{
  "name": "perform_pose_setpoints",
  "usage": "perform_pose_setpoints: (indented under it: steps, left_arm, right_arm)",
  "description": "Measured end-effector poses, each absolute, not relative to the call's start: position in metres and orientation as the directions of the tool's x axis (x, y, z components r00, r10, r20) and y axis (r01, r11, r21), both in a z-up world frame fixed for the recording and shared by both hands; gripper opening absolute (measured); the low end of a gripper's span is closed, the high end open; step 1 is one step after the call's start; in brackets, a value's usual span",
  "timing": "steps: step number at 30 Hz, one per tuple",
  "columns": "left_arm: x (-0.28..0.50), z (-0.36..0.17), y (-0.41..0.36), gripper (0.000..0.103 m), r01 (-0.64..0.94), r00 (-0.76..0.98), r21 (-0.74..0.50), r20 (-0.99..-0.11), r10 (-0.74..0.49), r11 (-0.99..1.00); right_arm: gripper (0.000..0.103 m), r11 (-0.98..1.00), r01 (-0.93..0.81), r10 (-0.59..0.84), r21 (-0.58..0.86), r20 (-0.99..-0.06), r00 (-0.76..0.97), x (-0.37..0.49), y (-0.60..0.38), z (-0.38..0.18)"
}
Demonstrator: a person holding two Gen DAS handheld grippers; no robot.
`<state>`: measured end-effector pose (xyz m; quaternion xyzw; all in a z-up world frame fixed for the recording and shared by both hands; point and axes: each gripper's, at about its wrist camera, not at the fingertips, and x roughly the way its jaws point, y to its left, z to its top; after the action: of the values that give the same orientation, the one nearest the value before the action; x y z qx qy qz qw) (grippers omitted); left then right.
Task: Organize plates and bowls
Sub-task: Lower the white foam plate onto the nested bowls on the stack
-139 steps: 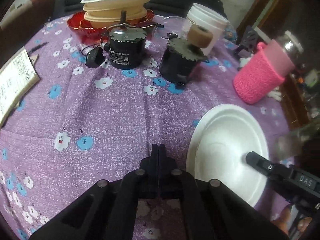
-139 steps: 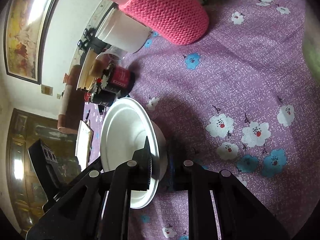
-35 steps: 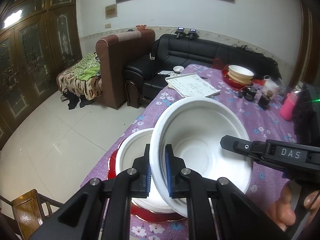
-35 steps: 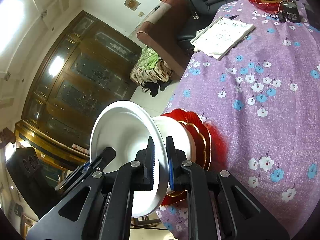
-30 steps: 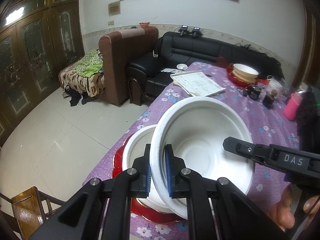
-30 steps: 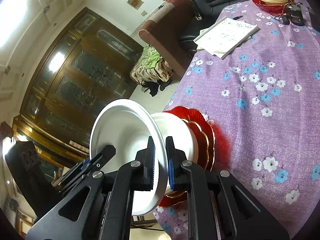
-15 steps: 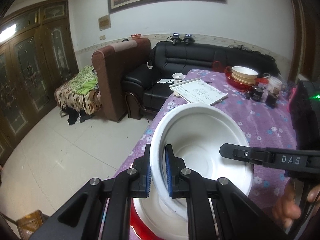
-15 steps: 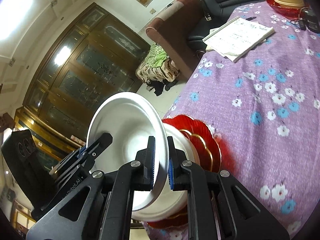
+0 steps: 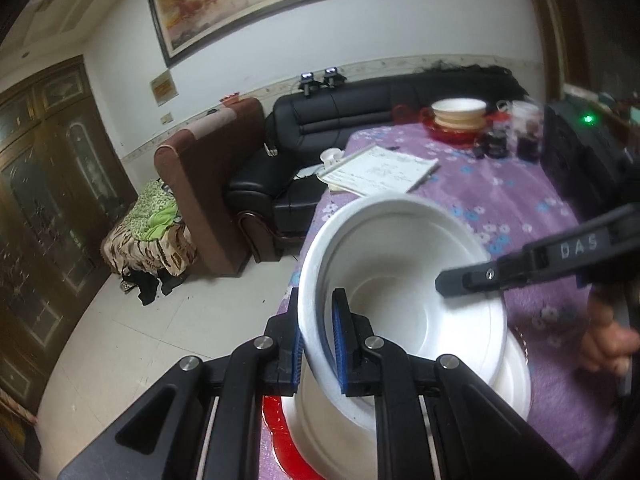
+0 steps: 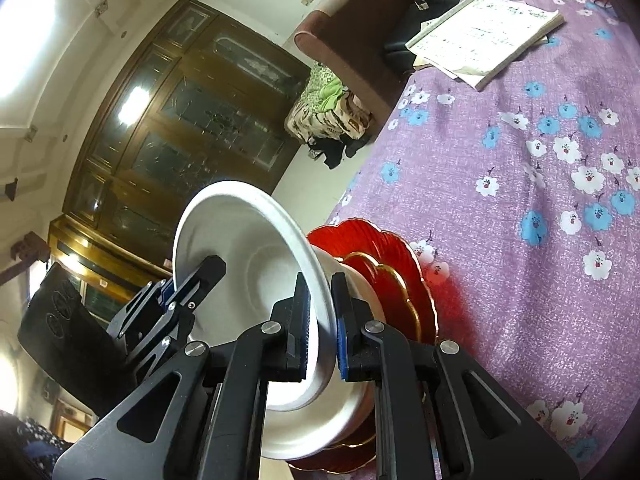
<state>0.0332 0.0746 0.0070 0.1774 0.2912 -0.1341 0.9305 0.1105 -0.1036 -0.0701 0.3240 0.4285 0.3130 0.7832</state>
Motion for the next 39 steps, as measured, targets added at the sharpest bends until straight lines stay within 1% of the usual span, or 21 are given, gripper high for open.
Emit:
perform_pose_setpoints:
  steps: [3, 9, 14, 26, 31, 39]
  left_arm:
    - [0.038, 0.004, 0.079, 0.013, 0.367, 0.766, 0.229, -0.625, -0.152, 0.902]
    - [0.040, 0.003, 0.077, 0.014, 0.394, 0.741, 0.221, -0.651, -0.166, 0.892]
    - [0.042, 0.000, 0.078, 0.014, 0.407, 0.709, 0.191, -0.683, -0.177, 0.893]
    - [0.043, -0.003, 0.080, 0.015, 0.394, 0.698, 0.196, -0.699, -0.154, 0.898]
    - [0.044, -0.003, 0.077, 0.015, 0.397, 0.693, 0.184, -0.703, -0.162, 0.899]
    - [0.041, -0.003, 0.080, 0.015, 0.388, 0.693, 0.197, -0.707, -0.144, 0.900]
  right_arm:
    - [0.013, 0.585, -0.216, 0.774, 0.782, -0.459, 0.437, 0.111, -0.107, -0.070]
    - [0.013, 0.583, -0.243, 0.779, 0.775, -0.448, 0.440, 0.108, -0.109, -0.069]
    - [0.014, 0.599, -0.266, 0.770, 0.755, -0.453, 0.449, 0.107, -0.112, -0.067]
    - [0.013, 0.645, -0.314, 0.742, 0.696, -0.475, 0.472, 0.097, -0.101, -0.058]
    - [0.013, 0.653, -0.307, 0.737, 0.693, -0.486, 0.471, 0.098, -0.101, -0.061]
    - [0.013, 0.661, -0.304, 0.733, 0.686, -0.504, 0.456, 0.101, -0.097, -0.064]
